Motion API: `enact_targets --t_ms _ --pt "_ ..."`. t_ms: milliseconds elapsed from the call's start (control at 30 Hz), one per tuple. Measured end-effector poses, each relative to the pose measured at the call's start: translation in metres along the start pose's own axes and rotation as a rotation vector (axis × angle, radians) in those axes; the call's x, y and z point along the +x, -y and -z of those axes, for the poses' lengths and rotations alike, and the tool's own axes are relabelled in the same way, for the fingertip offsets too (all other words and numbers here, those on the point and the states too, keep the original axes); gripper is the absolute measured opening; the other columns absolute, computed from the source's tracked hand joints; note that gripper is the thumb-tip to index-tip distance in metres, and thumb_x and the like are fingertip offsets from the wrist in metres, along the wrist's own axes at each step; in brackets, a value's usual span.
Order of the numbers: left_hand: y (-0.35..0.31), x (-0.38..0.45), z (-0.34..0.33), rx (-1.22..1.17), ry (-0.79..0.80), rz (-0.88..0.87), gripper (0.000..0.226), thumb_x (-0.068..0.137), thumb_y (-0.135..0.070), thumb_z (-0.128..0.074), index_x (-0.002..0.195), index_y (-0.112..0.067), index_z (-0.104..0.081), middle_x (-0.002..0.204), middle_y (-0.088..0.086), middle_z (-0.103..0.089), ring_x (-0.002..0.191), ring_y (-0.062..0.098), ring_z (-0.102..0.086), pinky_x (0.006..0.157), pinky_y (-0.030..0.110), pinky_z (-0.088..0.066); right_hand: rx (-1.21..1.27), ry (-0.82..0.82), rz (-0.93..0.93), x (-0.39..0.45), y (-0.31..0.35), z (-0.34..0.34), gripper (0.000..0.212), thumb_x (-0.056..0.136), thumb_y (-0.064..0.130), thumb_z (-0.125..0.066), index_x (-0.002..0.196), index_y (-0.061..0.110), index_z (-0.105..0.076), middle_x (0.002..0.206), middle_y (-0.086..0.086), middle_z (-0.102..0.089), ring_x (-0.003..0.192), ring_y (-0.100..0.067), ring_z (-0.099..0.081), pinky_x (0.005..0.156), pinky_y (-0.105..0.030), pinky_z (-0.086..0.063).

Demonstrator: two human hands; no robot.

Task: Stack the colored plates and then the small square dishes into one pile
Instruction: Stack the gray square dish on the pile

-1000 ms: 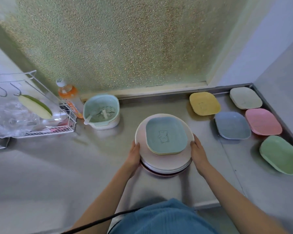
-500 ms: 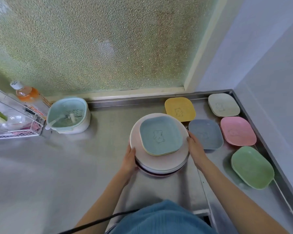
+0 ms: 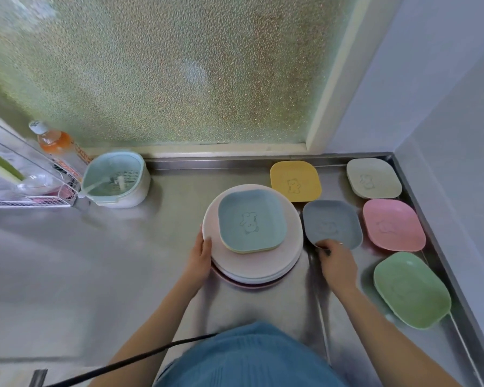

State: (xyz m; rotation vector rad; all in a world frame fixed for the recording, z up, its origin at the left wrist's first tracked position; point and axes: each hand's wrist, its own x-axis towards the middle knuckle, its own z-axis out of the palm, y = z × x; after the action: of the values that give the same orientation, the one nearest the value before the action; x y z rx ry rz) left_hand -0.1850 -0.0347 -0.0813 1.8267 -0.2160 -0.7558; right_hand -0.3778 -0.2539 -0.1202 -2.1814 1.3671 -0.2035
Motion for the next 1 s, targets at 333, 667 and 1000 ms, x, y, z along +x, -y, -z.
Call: enact_targets --t_ms 333,667,1000 --pt "0.005 0.002 0.002 0.118 -0.004 -0.046 0.043 0.100 -0.020 -0.036 0.143 -0.013 -0.035 0.140 0.005 -0.049 0.118 0.012 -0.045 0.098 0.021 -0.031 0.260 -0.409 0.333 -0.038 0.089 0.022 0.015 0.083 0.012 -0.062 0.092 0.016 -0.073 0.089 -0.002 -0.070 0.079 -0.021 -0.061 0.061 -0.027 -0.043" --pt "0.007 0.000 0.005 0.158 0.010 -0.040 0.042 0.100 -0.027 -0.036 0.141 -0.017 -0.038 0.133 0.005 -0.055 0.119 0.020 -0.051 0.100 0.031 -0.039 0.000 -0.054 0.689 -0.073 0.134 -0.015 0.024 0.082 0.020 -0.061 0.102 0.024 -0.074 0.078 0.001 -0.067 0.079 -0.022 -0.061 0.059 -0.024 -0.046" --pt "0.002 0.007 0.005 0.367 -0.103 -0.061 0.054 0.093 -0.047 -0.022 0.142 -0.028 -0.034 0.143 0.000 -0.046 0.131 0.024 -0.043 0.111 0.049 -0.030 0.265 -0.153 0.508 -0.041 0.122 0.021 0.032 0.096 0.024 -0.048 0.125 0.023 -0.059 0.109 0.006 -0.069 0.080 -0.010 -0.061 0.063 -0.008 -0.037"
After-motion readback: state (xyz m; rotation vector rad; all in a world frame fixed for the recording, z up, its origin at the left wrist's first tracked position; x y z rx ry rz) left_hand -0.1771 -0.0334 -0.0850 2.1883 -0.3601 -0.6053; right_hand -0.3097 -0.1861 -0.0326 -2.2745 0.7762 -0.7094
